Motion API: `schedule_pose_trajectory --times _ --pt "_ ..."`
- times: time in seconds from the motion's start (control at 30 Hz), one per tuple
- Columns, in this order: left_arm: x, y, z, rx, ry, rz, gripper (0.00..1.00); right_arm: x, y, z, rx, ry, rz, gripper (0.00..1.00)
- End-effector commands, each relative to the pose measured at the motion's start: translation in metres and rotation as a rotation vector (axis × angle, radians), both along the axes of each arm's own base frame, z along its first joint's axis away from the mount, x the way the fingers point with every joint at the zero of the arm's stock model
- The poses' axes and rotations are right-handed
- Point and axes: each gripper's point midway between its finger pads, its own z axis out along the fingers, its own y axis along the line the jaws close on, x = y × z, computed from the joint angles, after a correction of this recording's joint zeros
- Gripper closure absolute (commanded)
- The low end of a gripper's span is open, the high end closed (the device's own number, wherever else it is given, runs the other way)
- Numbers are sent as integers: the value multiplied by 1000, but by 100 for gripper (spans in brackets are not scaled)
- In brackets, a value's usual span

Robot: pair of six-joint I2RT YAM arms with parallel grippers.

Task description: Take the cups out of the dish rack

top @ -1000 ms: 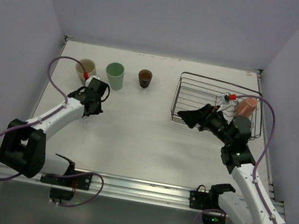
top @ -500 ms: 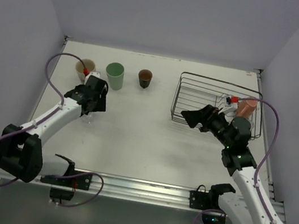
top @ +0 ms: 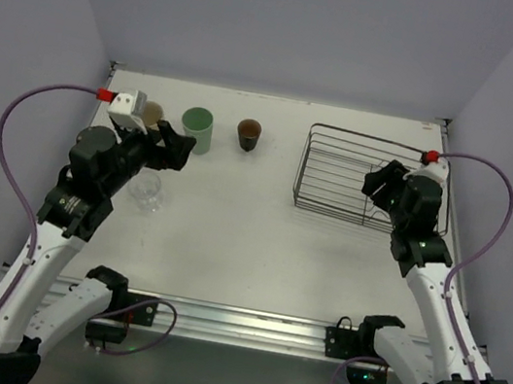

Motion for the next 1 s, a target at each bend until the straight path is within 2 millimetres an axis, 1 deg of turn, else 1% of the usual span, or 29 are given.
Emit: schedule_pose_trajectory --times 0.0,0.03,0.07,0.1,0.13,0.2,0.23,0.27,0.3,0.33,0.37,0.4,0.43,0.47,0.5,0.53,0.57,0.63,0.67,0.7,0.73,0.77,0.8,0.83,0.9,0.97 --pt "-36 -55 -14 -74 -6 -366 13 10 -60 17 -130 1 -251 39" --pt "-41 -59 -15 -88 -18 -402 13 13 -67 16 -136 8 -278 36" --pt "-50 -63 -29 -99 -5 -436 13 17 -79 9 -146 37 -318 33" --pt "-57 -68 -32 -116 -3 -475 13 19 -87 6 -148 50 -347 28" --pt "-69 -79 -33 -121 -14 -543 13 25 -92 1 -153 73 -368 26" --pt "-84 -91 -40 -85 -27 -635 13 31 -106 -7 -173 106 -417 22" --pt "-91 -95 -41 -72 -28 -666 13 33 -115 -4 -194 108 -461 21" --pt "-103 -100 -36 -61 -63 -710 12 35 -128 -13 -200 137 -500 20" --pt "-110 -102 -37 -56 -72 -733 12 39 -133 -14 -194 138 -515 19" --pt "-118 -107 -36 -52 -92 -761 12 43 -134 -9 -182 131 -515 17" --pt "-126 -106 -31 -40 -133 -774 12 47 -139 -9 -182 132 -524 17" --pt "-125 -104 -34 -28 -143 -759 11 54 -141 -7 -203 135 -522 16" --pt "-131 -106 -34 -20 -158 -767 11 57 -146 -6 -224 141 -539 13" --pt "-135 -103 -30 -16 -190 -758 9 60 -150 -6 -239 150 -545 13" --pt "-132 -101 -31 -9 -199 -733 9 68 -154 -6 -263 166 -545 12" --pt "-134 -101 -35 -6 -194 -731 9 70 -157 -8 -271 179 -551 11" --pt "-137 -102 -34 -4 -193 -738 8 72 -163 -8 -267 186 -558 10" --pt "-133 -98 -35 14 -195 -697 8 81 -164 -13 -233 199 -543 10" --pt "-135 -98 -34 17 -200 -694 8 85 -165 -15 -214 201 -530 10" --pt "-134 -97 -34 20 -199 -682 8 91 -163 -13 -201 197 -520 10" --pt "-132 -95 -35 25 -195 -664 8 96 -165 -23 -206 222 -520 10" --pt "-133 -94 -34 26 -199 -659 8 99 -167 -28 -210 234 -524 10" --pt "-131 -92 -34 27 -200 -645 8 104 -168 -27 -218 236 -527 10" --pt "-132 -91 -33 26 -203 -640 8 107 -172 -38 -227 264 -536 11" --pt "-130 -88 -33 29 -207 -621 8 112 -175 -40 -223 268 -544 11" --pt "-129 -88 -32 31 -206 -619 8 116 -179 -49 -222 288 -550 12"
